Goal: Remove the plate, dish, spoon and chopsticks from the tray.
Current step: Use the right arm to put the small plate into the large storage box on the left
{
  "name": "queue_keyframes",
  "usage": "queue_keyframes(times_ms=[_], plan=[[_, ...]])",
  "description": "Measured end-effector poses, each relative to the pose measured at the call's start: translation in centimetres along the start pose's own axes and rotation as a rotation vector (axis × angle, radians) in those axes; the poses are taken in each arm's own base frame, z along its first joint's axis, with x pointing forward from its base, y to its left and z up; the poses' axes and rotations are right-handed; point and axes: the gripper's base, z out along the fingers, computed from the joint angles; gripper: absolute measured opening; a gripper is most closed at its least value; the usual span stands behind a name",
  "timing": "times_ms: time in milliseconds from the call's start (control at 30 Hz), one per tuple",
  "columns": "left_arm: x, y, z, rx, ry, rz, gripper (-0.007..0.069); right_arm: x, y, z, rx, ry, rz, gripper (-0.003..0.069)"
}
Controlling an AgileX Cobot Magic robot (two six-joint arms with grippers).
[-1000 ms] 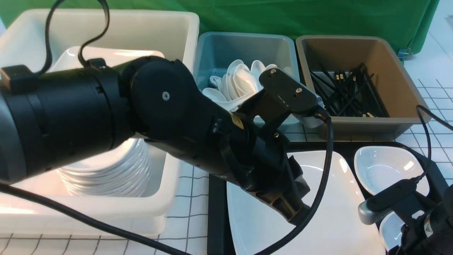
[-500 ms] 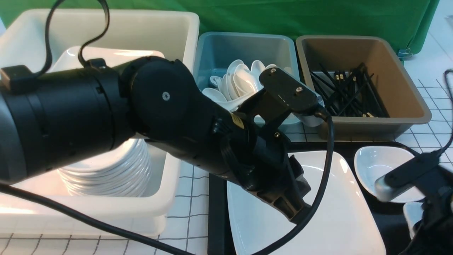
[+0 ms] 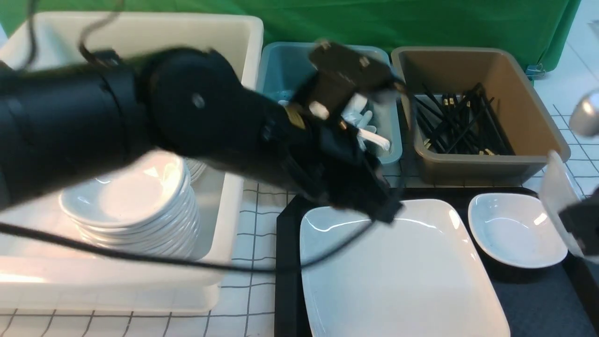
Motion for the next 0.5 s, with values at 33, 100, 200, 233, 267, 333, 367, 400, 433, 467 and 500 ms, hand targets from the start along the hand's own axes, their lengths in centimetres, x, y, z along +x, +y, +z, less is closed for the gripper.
queue_keyframes(times_ms=[33,100,200,233,267,333,367,400,433,467,500], plan=[[-0.6,0.7,-0.9,-0.028,-0.02,-0.017,0.0006,-0.7,0.3,-0.2,-0.037,-0.021,0.002,0.0036],[-1.6,3.1,-4.1,-0.109,-0.072,-0.057,0.0006,-2.8,0.9,-0.6,-0.124,-0.077,-0.017,0.0036],[-1.7,5.5,-8.3,-0.207,-0.122,-0.099,0.0006,-5.6,2.0,-0.5,-0.237,-0.13,-0.054,0.0036],[-1.5,6.4,-10.3,-0.253,-0.137,-0.119,0.0006,-6.6,2.7,-0.3,-0.271,-0.144,-0.079,0.0036],[-1.5,6.6,-10.6,-0.261,-0.138,-0.121,0.0006,-6.8,2.8,-0.3,-0.277,-0.147,-0.086,0.0036],[-0.7,7.9,-14.5,-0.356,-0.162,-0.16,0.0006,-9.4,5.2,0.4,-0.346,-0.186,-0.16,0.0036],[-0.3,8.2,-15.7,-0.386,-0.167,-0.176,0.0006,-10.5,6.2,0.8,-0.37,-0.199,-0.184,0.0036],[0.1,8.4,-17.1,-0.421,-0.176,-0.194,0.0006,-11.6,7.5,1.2,-0.398,-0.211,-0.213,0.0036],[0.5,8.6,-18.5,-0.455,-0.184,-0.214,0.0006,-12.4,8.9,1.5,-0.427,-0.221,-0.243,0.0036],[1.1,8.8,-20.0,-0.496,-0.194,-0.237,0.0006,-13.6,10.7,2.2,-0.459,-0.238,-0.275,0.0036],[1.5,8.8,-20.9,-0.522,-0.2,-0.254,0.0006,-14.3,11.8,2.7,-0.477,-0.245,-0.295,0.0036]])
